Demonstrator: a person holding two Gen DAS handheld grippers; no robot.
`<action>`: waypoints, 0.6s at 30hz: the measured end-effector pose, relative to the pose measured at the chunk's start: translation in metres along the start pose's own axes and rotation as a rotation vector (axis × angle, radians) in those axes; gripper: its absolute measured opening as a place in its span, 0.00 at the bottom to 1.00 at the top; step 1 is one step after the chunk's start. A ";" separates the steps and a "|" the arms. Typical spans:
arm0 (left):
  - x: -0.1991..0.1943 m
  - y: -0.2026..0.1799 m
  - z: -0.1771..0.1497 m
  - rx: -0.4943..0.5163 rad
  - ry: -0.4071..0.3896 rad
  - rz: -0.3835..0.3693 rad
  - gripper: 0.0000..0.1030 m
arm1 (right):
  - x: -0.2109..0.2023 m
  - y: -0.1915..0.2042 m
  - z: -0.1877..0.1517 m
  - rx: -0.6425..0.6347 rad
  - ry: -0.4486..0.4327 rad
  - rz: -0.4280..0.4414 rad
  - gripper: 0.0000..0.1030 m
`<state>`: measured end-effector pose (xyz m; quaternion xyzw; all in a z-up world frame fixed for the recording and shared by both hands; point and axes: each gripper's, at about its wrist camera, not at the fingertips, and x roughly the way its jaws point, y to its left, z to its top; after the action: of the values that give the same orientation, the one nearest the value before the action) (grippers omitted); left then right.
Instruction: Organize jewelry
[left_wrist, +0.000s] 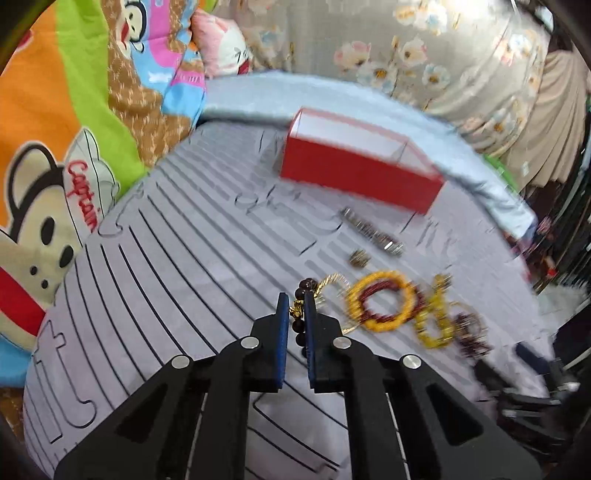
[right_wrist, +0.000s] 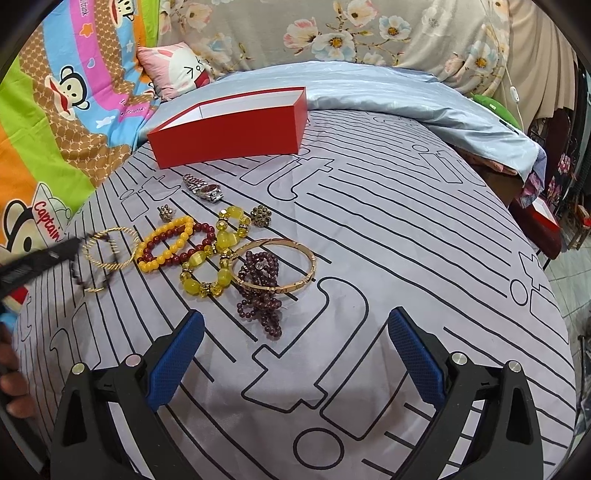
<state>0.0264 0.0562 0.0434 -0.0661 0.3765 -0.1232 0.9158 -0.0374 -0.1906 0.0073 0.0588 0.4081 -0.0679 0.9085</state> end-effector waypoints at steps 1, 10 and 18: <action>-0.006 -0.001 0.002 0.001 -0.016 -0.005 0.08 | 0.000 0.000 0.000 0.002 0.001 0.000 0.93; -0.027 -0.012 0.016 0.001 -0.061 -0.065 0.08 | -0.003 0.002 -0.001 -0.007 -0.006 0.004 0.93; 0.000 -0.011 -0.005 0.001 0.026 -0.049 0.08 | -0.003 -0.002 -0.001 0.003 -0.002 0.010 0.93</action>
<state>0.0209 0.0456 0.0418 -0.0734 0.3865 -0.1465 0.9076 -0.0409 -0.1924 0.0085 0.0621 0.4069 -0.0642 0.9091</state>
